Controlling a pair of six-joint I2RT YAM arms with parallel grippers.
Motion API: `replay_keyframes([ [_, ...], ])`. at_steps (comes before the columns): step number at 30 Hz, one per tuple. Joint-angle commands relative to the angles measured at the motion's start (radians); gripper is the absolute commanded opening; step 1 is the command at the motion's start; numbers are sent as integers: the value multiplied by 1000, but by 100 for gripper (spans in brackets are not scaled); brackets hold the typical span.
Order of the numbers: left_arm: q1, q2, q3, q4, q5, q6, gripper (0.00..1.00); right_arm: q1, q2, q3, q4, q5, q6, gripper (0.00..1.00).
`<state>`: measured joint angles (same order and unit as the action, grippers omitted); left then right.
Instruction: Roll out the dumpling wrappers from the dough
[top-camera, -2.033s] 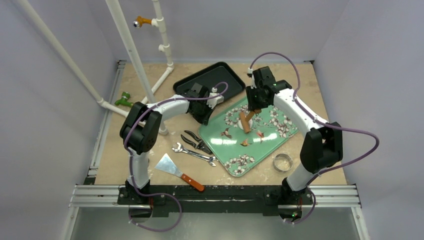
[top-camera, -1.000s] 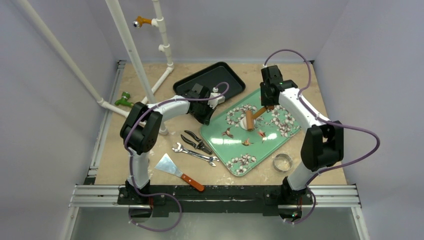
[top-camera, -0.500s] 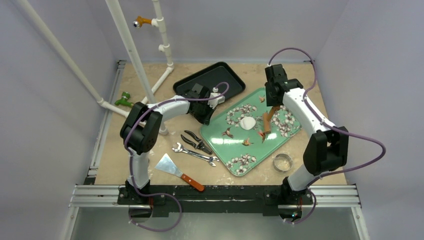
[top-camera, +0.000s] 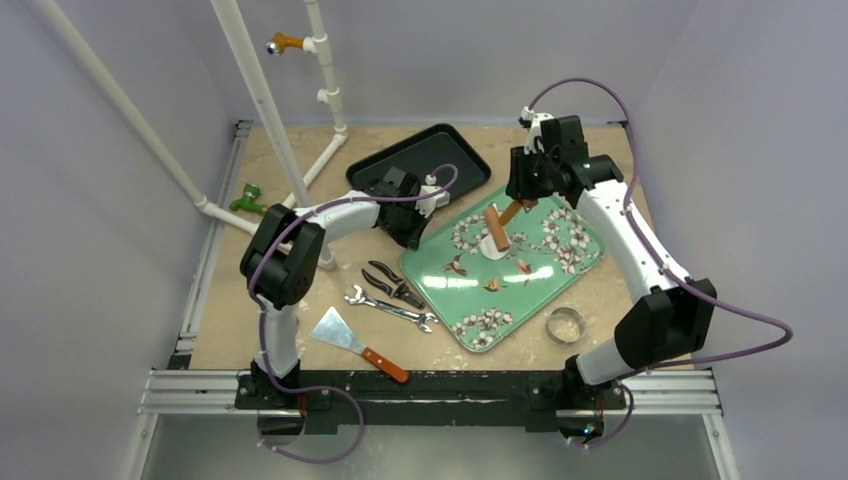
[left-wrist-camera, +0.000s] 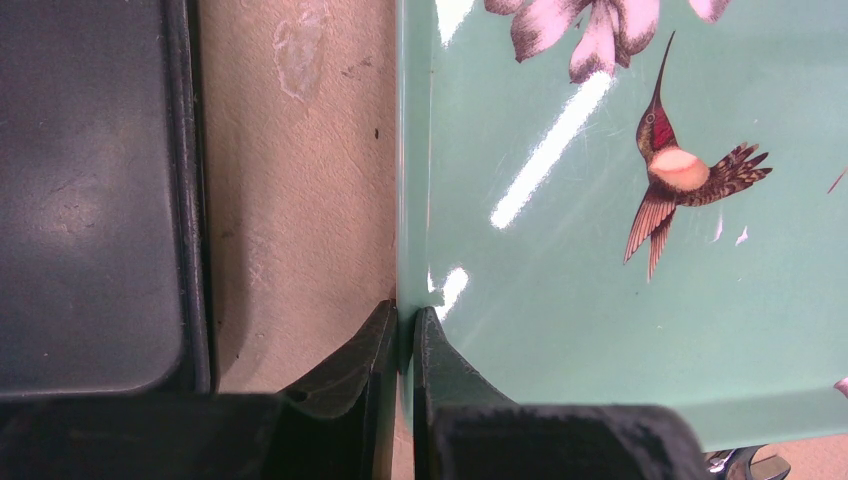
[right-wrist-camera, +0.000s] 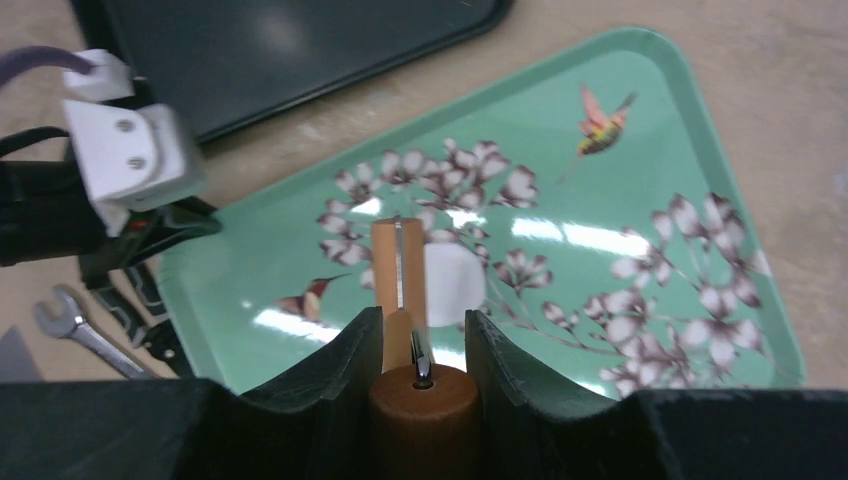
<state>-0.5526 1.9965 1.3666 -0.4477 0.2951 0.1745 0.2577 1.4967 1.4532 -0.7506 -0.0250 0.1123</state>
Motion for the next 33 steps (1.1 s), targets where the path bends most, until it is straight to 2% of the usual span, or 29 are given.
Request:
replay_keyframes([
  [1, -1, 10, -18, -5, -24, 8, 0, 9, 12, 27, 105, -207, 33, 0],
  [10, 0, 10, -16, -7, -21, 9, 0, 9, 63, -44, 166, -203, 26, 0],
  [14, 5, 17, 27, -73, 85, 47, 2, 9, 69, -30, 158, -201, 55, 0],
  [18, 8, -74, 18, -80, 211, 113, 40, 9, 63, -8, 125, -214, 104, 0],
  [22, 9, -208, -22, -78, 336, 258, 66, 12, 30, 13, 135, -282, 158, 0],
  [24, 8, -279, -43, -58, 384, 311, 89, 16, 13, 29, 134, -295, 181, 0],
  [25, 9, -315, -50, -44, 411, 331, 96, 21, 4, 32, 138, -302, 194, 0],
  [28, 9, -395, -63, 26, 495, 359, 100, 43, -21, 17, 174, -320, 243, 0],
  [33, 5, -437, -119, 388, 603, 200, 100, 84, -69, -13, 255, -328, 332, 0],
])
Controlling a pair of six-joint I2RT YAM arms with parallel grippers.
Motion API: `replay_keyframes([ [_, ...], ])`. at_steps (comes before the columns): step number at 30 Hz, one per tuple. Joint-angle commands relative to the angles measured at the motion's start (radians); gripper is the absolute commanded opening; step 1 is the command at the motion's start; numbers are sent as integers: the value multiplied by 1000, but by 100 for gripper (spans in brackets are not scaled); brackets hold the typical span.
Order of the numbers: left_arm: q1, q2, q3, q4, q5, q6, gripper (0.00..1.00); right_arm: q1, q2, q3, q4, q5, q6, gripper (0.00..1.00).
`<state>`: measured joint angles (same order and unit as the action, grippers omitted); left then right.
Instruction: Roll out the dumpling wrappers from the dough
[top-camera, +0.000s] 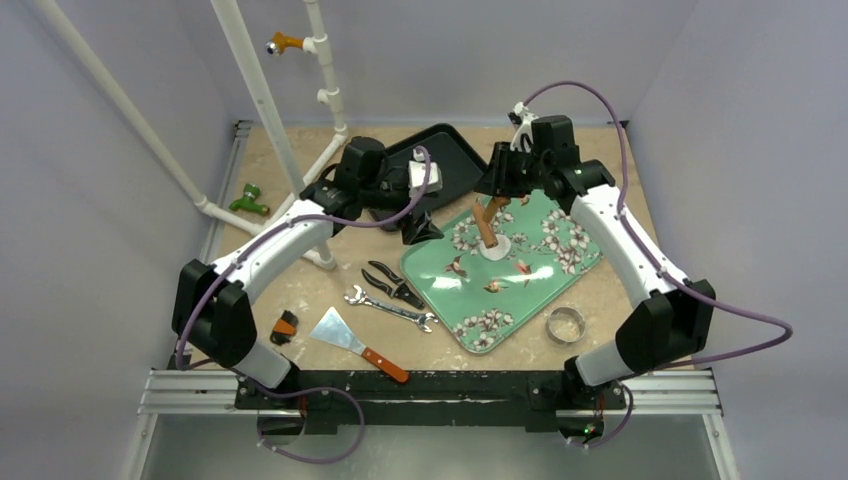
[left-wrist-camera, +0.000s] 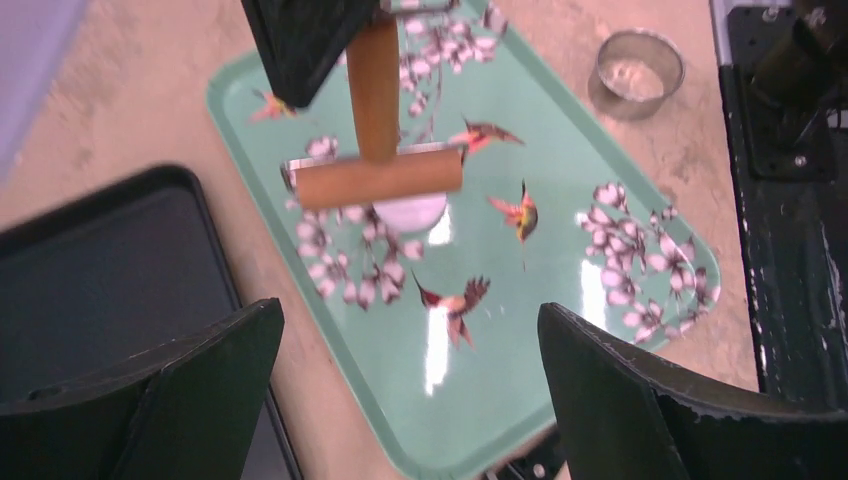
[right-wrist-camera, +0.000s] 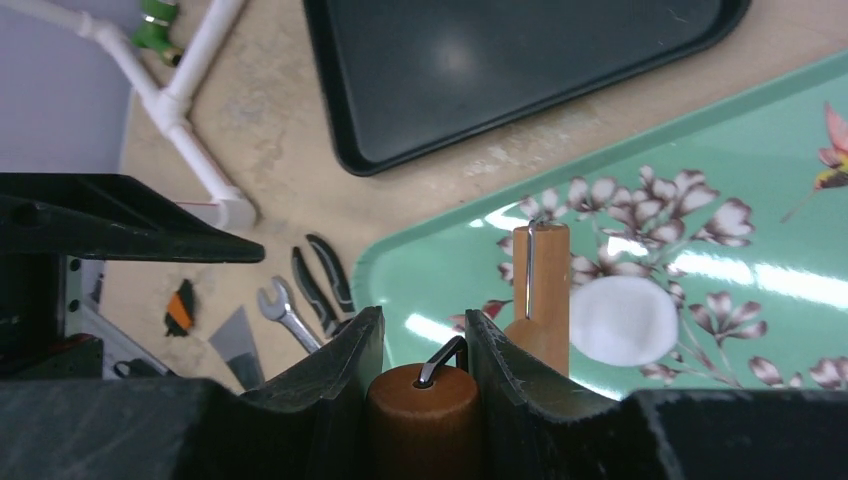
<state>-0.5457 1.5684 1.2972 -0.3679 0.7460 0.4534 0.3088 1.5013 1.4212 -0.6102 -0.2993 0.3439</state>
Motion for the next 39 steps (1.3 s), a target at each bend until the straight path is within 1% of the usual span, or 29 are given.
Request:
replay_keyframes([
  [1, -2, 1, -56, 394, 154, -130, 100, 37, -87, 12, 138, -58, 123, 0],
  [3, -2, 25, -62, 511, 157, -189, 100, 44, -116, -6, 186, -63, 175, 0],
  [7, -3, 40, -109, 709, 160, -204, 100, 76, -152, -16, 252, -64, 243, 0],
  [11, -4, 47, -110, 856, 171, -272, 100, 103, -159, -12, 271, -65, 273, 0],
  [15, -17, 48, -97, 876, 202, -284, 96, 117, -161, -13, 285, -67, 290, 0],
  [17, -33, 48, -101, 852, 192, -259, 91, 124, -158, -13, 296, -76, 297, 0],
  [19, -46, 55, -100, 819, 188, -236, 85, 129, -156, -14, 313, -93, 311, 0],
  [22, -47, 75, -90, 800, 178, -242, 79, 131, -163, -23, 354, -123, 339, 0],
  [24, -47, 85, -81, 797, 159, -245, 68, 131, -165, -18, 358, -127, 343, 0],
  [25, -47, 89, -76, 797, 152, -246, 60, 131, -168, -16, 357, -127, 343, 0],
  [27, -47, 92, -70, 797, 148, -243, 37, 130, -171, -19, 354, -124, 341, 0],
  [29, -47, 88, -71, 790, 146, -239, 8, 131, -178, -28, 345, -113, 340, 0],
  [30, -47, 83, -74, 778, 137, -238, 0, 131, -180, -30, 334, -94, 332, 0],
  [32, -45, 72, -80, 750, 100, -218, 0, 131, -184, -24, 292, -45, 303, 0],
  [33, -46, 67, -82, 731, 73, -209, 0, 131, -181, -7, 243, 12, 276, 0],
  [34, -46, 61, -81, 711, 48, -193, 0, 130, -172, 18, 175, 80, 241, 9],
  [35, -47, 57, -80, 685, 22, -172, 0, 131, -161, 45, 98, 122, 215, 31],
  [36, -48, 52, -78, 670, -6, -158, 0, 130, -151, 64, 60, 144, 185, 54],
  [37, -47, 48, -76, 663, -37, -153, 0, 132, -146, 72, 37, 150, 164, 73],
  [38, -46, 49, -73, 659, -72, -155, 0, 134, -147, 68, 34, 157, 162, 82],
  [39, -45, 48, -66, 655, -94, -160, 0, 141, -155, 54, 44, 172, 167, 89],
])
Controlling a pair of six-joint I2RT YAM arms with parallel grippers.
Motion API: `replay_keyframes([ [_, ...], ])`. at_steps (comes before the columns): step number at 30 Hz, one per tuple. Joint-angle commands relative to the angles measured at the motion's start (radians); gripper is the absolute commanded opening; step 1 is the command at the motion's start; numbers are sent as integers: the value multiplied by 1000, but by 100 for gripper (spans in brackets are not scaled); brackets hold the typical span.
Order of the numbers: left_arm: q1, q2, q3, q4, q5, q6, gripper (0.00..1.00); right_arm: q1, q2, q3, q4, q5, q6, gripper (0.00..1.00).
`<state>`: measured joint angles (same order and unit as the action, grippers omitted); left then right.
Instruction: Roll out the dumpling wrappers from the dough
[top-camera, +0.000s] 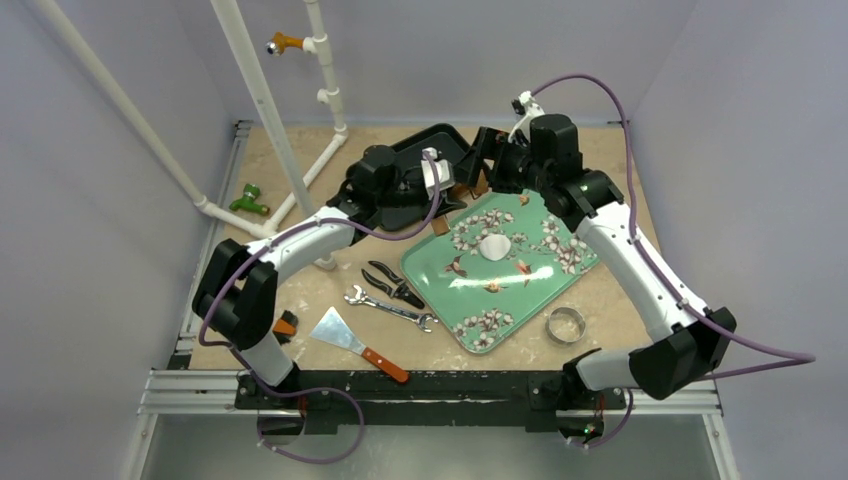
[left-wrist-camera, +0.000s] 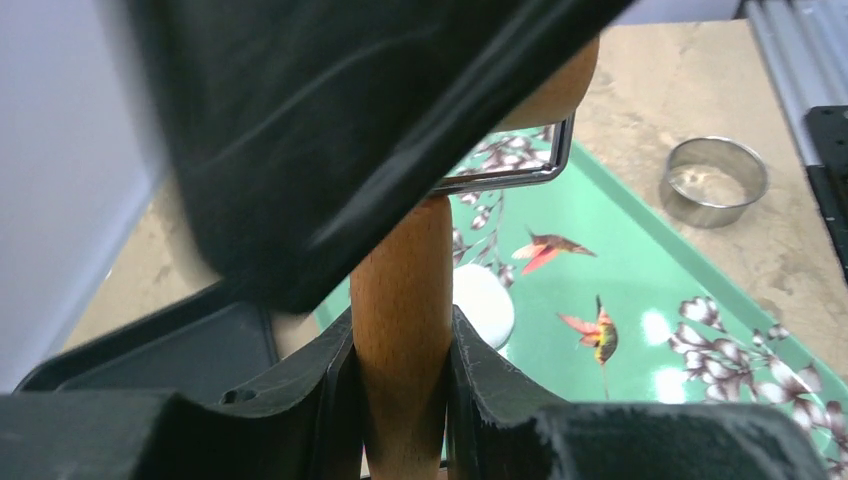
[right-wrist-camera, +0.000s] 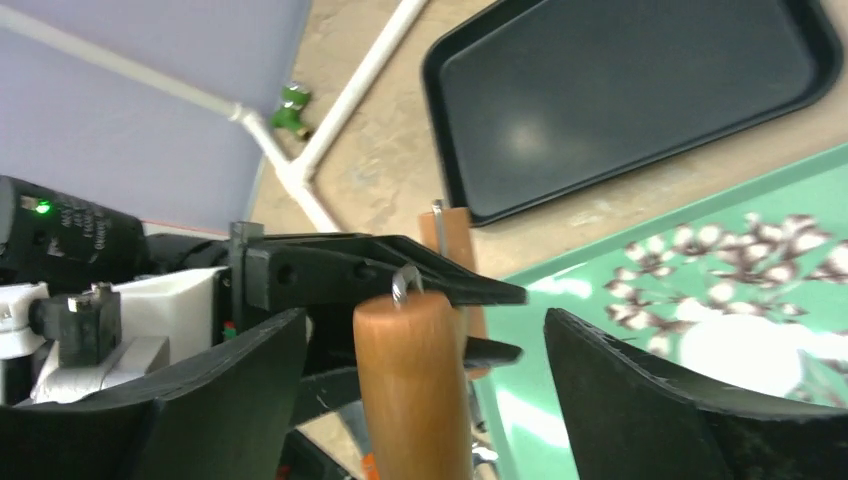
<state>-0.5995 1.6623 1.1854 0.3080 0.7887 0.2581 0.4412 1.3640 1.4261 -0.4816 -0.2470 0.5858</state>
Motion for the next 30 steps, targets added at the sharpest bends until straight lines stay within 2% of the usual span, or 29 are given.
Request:
replay_keyframes([
  [1, 8, -44, 54, -29, -150, 30, 0, 20, -31, 25, -59, 141, -67, 91],
  [3, 8, -41, 69, -46, -160, 26, 0, 38, -64, -45, 18, 174, -46, 91],
  [4, 9, -41, 73, -52, -157, 23, 0, 50, -80, -71, 55, 189, -30, 88],
  [8, 8, -44, 74, -58, -149, 18, 0, 80, -73, -79, 88, 273, -19, 69],
  [13, 9, -44, 75, -63, -152, 17, 0, 93, -19, -48, 90, 250, -23, 50],
  [19, 8, -36, 89, -65, -143, 0, 0, 94, 0, -79, 128, 200, -12, 49],
  [24, 8, -36, 80, -49, -125, -29, 0, 93, 19, -78, 191, 207, -14, 36],
  [30, 9, -34, 92, -50, -126, -42, 0, 96, 59, -68, 171, 177, -9, 39],
])
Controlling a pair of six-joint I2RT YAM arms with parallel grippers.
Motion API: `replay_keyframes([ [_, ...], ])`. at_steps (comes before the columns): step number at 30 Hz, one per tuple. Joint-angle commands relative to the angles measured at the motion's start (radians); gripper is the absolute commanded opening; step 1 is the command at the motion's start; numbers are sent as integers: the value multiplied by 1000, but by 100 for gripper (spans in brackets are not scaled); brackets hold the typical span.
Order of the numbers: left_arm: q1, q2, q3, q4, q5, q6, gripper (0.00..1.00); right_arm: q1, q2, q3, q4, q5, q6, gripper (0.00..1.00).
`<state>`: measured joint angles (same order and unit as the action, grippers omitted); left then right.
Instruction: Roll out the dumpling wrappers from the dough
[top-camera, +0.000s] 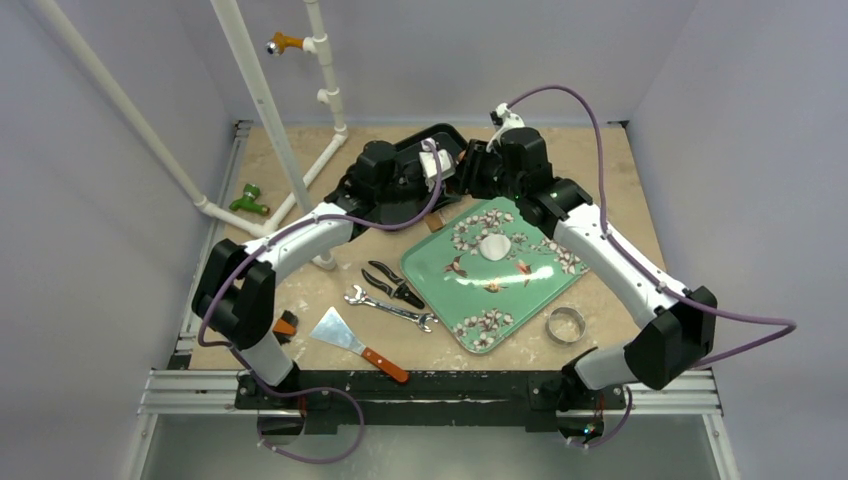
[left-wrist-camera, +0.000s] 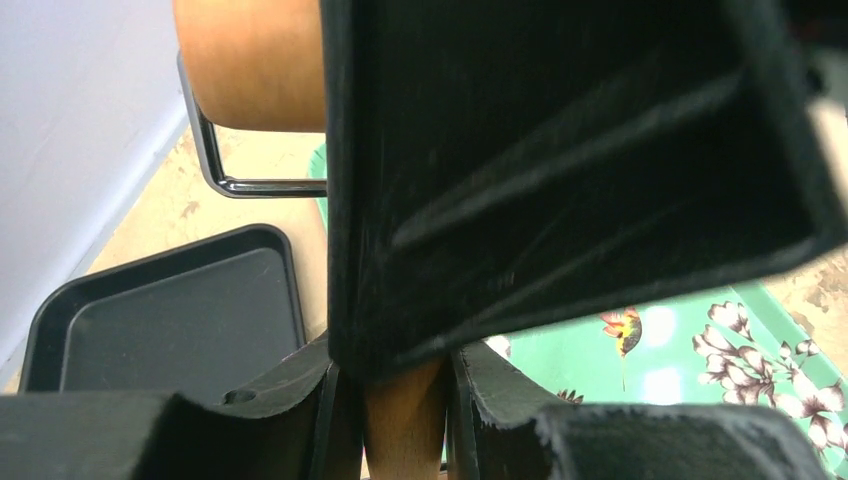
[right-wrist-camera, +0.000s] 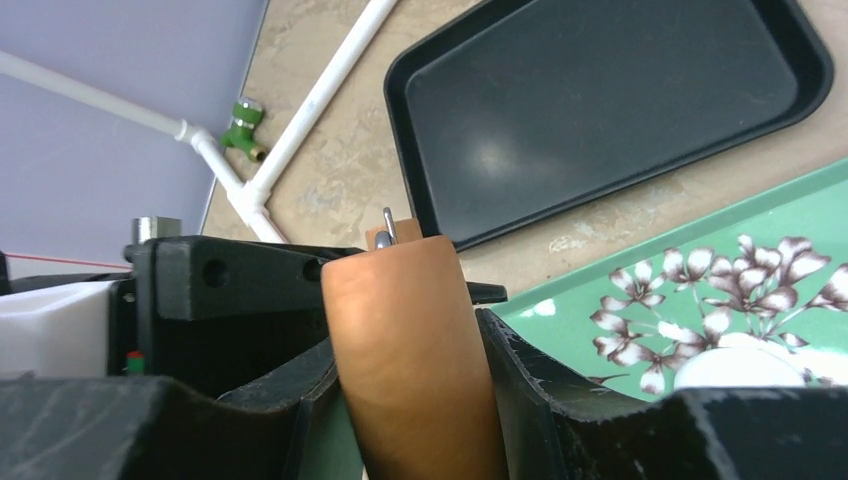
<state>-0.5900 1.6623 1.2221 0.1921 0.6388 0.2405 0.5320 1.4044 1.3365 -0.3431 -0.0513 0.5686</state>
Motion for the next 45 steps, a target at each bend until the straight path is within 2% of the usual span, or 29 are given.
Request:
replay_keyframes([
  [1, -1, -31, 59, 63, 24, -25, 0, 5, 16, 19, 30, -14, 8, 40],
  [5, 0, -23, 60, 64, 26, -36, 0, 5, 8, 12, 23, -11, -1, 40],
  [7, 2, -22, 62, 64, 31, -42, 0, 4, 8, 5, 27, -10, -7, 37],
  [8, 1, -22, 61, 65, 35, -43, 0, 5, 6, -2, 37, -11, -10, 34],
  [10, 2, -21, 63, 66, 39, -51, 0, 4, -2, -19, 67, -16, -15, 22],
  [12, 1, -19, 66, 65, 42, -59, 0, 4, -13, -41, 112, -18, -27, 0],
  [16, 4, -18, 80, 22, 83, -60, 1, 4, -42, -71, 147, 31, -51, 0],
  [17, 5, -18, 84, 5, 92, -62, 16, 4, -49, -74, 141, 35, -53, 0],
  [18, 7, -20, 84, -8, 104, -62, 45, 4, -56, -74, 139, 32, -59, 0],
  [19, 12, -24, 81, -12, 108, -68, 62, 3, -62, -73, 129, 45, -70, 0],
  [20, 19, -28, 77, -10, 108, -85, 74, 3, -69, -74, 117, 73, -89, 0],
  [21, 31, -33, 75, -5, 114, -105, 81, 3, -78, -77, 106, 98, -107, 0],
  [23, 59, -42, 79, -12, 144, -140, 87, 0, -98, -92, 102, 131, -143, 0],
  [27, 110, -54, 100, -137, 204, -127, 88, -11, -134, -121, 95, 181, -207, 0],
  [29, 114, -51, 100, -261, 111, -76, 82, -18, -153, -142, 85, 226, -235, 0],
  [32, 107, -11, 90, -388, -159, -64, 66, -28, -197, -206, 85, 320, -261, 0],
  [34, 97, 39, 103, -481, -221, -34, 62, -32, -219, -251, 92, 371, -271, 0],
  [39, 16, 156, 111, -597, -391, 45, 64, -58, -261, -367, 181, 325, -267, 0],
  [45, -5, 335, 271, -747, -428, 58, 63, -150, -267, -425, 198, 258, -262, 0],
])
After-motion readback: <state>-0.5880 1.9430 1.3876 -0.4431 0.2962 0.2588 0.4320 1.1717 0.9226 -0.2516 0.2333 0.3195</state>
